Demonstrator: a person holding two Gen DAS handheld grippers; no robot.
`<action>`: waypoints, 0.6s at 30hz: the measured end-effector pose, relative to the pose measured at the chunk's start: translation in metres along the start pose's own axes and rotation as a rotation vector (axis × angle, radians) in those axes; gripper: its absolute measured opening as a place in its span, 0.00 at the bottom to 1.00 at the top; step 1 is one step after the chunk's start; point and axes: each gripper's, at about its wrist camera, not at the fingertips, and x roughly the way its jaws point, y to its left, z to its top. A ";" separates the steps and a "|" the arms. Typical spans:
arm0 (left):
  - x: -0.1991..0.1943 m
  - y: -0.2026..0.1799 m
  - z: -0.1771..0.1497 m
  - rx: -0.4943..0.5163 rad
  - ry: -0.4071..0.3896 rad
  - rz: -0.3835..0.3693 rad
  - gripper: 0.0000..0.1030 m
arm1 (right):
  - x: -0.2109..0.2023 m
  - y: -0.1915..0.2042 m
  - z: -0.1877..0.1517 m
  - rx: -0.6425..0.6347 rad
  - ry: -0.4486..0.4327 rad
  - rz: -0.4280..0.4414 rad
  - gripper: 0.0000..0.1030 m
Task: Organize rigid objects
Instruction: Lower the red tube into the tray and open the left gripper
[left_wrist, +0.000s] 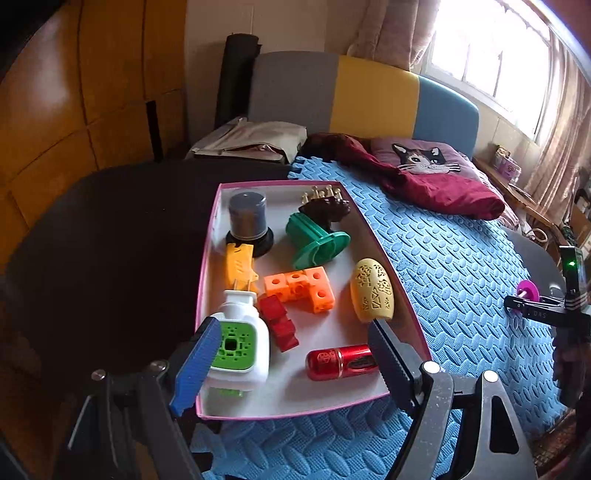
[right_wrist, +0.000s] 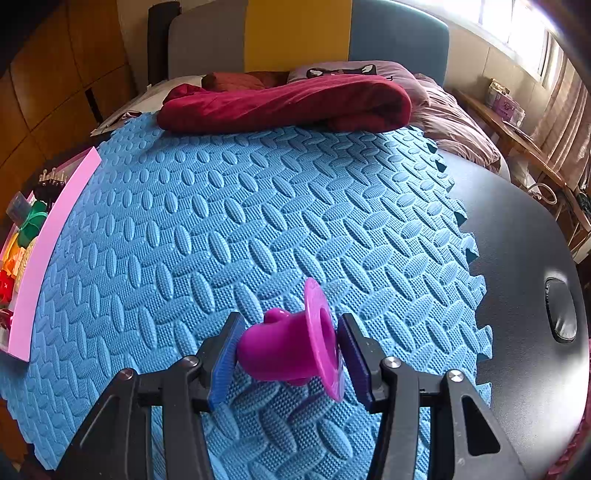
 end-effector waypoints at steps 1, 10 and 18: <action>-0.001 0.002 0.000 -0.004 0.001 0.002 0.80 | 0.000 0.000 0.000 0.000 0.000 0.000 0.51; -0.008 0.019 -0.004 -0.043 -0.004 0.017 0.81 | 0.000 0.007 0.001 -0.005 0.005 0.004 0.51; -0.008 0.034 -0.007 -0.084 -0.004 0.030 0.81 | -0.003 0.027 0.001 -0.014 0.027 0.029 0.50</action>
